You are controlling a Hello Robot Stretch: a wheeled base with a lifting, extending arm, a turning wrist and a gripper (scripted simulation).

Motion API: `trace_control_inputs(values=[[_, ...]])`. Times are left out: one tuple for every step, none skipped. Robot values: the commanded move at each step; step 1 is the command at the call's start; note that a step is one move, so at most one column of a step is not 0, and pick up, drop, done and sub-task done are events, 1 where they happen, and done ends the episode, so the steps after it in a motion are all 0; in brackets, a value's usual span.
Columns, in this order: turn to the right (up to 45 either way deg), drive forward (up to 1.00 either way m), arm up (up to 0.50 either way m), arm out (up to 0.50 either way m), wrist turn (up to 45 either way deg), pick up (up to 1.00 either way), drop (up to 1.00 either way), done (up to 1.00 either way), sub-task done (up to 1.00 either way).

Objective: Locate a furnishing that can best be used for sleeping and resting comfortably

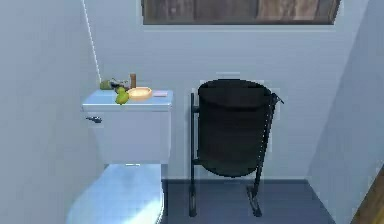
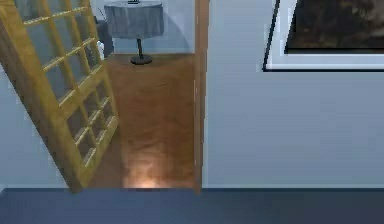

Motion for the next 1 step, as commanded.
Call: trace_control_inputs(values=[[45.0,0.00,0.00,0.00,0.0,0.00,0.00,0.00,0.00]])
